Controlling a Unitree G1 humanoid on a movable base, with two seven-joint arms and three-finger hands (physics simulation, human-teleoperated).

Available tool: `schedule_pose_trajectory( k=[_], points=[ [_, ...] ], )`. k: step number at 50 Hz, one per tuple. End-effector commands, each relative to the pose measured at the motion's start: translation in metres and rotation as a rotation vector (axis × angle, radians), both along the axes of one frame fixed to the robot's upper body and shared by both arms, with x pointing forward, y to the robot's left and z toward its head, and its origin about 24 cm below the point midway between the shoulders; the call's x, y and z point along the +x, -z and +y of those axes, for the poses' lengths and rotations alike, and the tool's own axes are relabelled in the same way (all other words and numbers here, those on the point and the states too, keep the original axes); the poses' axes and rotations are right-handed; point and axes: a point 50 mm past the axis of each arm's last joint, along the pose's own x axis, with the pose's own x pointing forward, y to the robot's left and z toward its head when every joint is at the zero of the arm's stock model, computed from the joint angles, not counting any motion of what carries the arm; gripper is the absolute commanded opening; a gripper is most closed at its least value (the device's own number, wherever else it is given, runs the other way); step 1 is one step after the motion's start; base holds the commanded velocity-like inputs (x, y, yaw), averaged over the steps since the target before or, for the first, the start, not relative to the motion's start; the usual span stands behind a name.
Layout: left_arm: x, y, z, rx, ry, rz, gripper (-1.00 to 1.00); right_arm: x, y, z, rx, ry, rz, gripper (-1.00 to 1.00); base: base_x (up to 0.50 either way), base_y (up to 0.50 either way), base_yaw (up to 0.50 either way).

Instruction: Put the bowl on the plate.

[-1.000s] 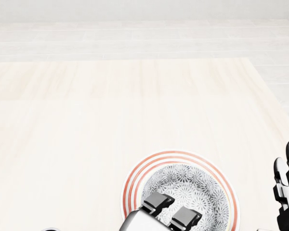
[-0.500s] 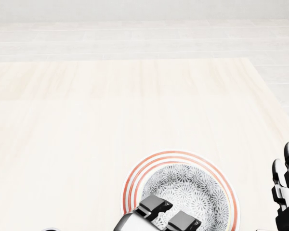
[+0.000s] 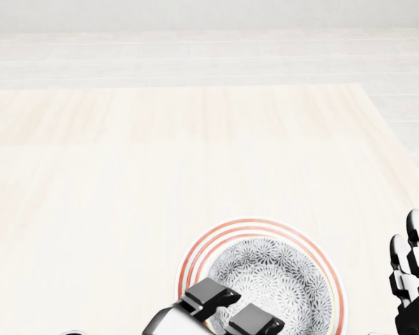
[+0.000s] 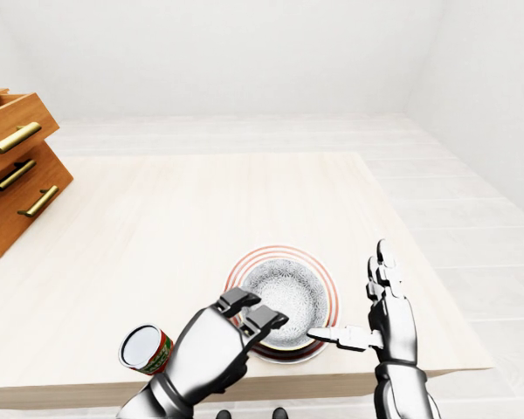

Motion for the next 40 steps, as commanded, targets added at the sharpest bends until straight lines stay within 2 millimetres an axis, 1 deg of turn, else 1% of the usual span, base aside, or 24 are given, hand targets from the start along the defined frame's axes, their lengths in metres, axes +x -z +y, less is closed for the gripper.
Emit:
schedule_pose_trajectory(
  k=[1,3,6,10,11,12,14,16,17,20,21,22,25,26,30,32,34,40],
  points=[
    [-0.004,-0.02,0.006,-0.032,0.012,-0.002,0.28,0.0,0.002,0.0,0.006,-0.001,0.007,1.0,0.0,0.0,0.0],
    [-0.002,-0.026,0.007,-0.03,0.014,-0.016,0.28,-0.001,0.002,-0.001,0.005,0.002,0.009,1.0,0.0,0.0,0.0],
    [0.001,-0.033,0.006,-0.074,0.02,-0.006,0.29,-0.001,0.001,-0.001,0.003,0.002,0.005,1.0,0.0,0.0,0.0],
    [0.004,-0.037,0.007,-0.096,0.025,0.005,0.32,-0.002,0.0,-0.001,0.0,0.003,0.0,1.0,0.0,0.0,0.0],
    [0.005,-0.039,0.007,-0.112,0.027,0.002,0.34,-0.003,-0.001,-0.001,0.001,0.003,0.0,1.0,0.0,0.0,0.0],
    [0.007,-0.041,0.008,-0.077,0.025,-0.022,0.37,-0.003,-0.001,-0.002,0.001,0.003,0.0,1.0,0.0,0.0,0.0],
    [0.008,-0.044,0.009,-0.109,0.027,-0.011,0.38,-0.004,-0.002,-0.002,-0.002,0.005,-0.003,1.0,0.0,0.0,0.0],
    [0.013,-0.049,0.011,-0.086,0.021,-0.033,0.47,-0.004,-0.003,-0.002,-0.005,0.005,-0.006,1.0,0.0,0.0,0.0],
    [0.013,-0.049,0.011,-0.087,0.021,-0.033,0.47,-0.004,-0.003,-0.002,-0.005,0.005,-0.006,1.0,0.0,0.0,0.0],
    [0.018,-0.053,0.014,-0.094,0.01,-0.041,0.58,-0.004,-0.003,-0.003,-0.007,0.006,-0.008,1.0,0.0,0.0,0.0],
    [0.019,-0.055,0.016,-0.103,0.005,-0.036,0.66,-0.004,-0.004,-0.003,-0.007,0.006,-0.012,1.0,0.0,0.0,0.0],
    [0.02,-0.057,0.018,-0.098,-0.004,-0.036,0.85,-0.005,-0.004,-0.003,-0.009,0.006,-0.012,1.0,0.0,0.0,0.0],
    [0.029,-0.068,0.026,-0.103,-0.034,-0.059,0.9,-0.005,-0.006,-0.003,-0.015,0.006,-0.017,1.0,0.0,0.0,0.0],
    [0.032,-0.071,0.028,-0.112,-0.051,-0.072,1.0,-0.005,-0.007,-0.003,-0.016,0.006,-0.02,1.0,0.0,0.0,0.0],
    [0.039,-0.077,0.035,-0.111,-0.067,-0.091,1.0,-0.004,-0.008,-0.003,-0.019,0.005,-0.023,1.0,0.0,0.0,0.0],
    [0.044,-0.077,0.039,-0.084,-0.082,-0.1,1.0,-0.005,-0.008,-0.003,-0.019,0.006,-0.025,1.0,0.0,0.0,0.0],
    [0.046,-0.078,0.042,-0.125,-0.095,-0.082,1.0,-0.006,-0.007,-0.003,-0.017,0.006,-0.022,1.0,0.0,0.0,0.0],
    [0.056,-0.084,0.052,-0.125,-0.128,-0.097,1.0,-0.01,-0.006,-0.005,-0.016,0.015,-0.012,1.0,0.0,0.0,0.0]
  ],
)
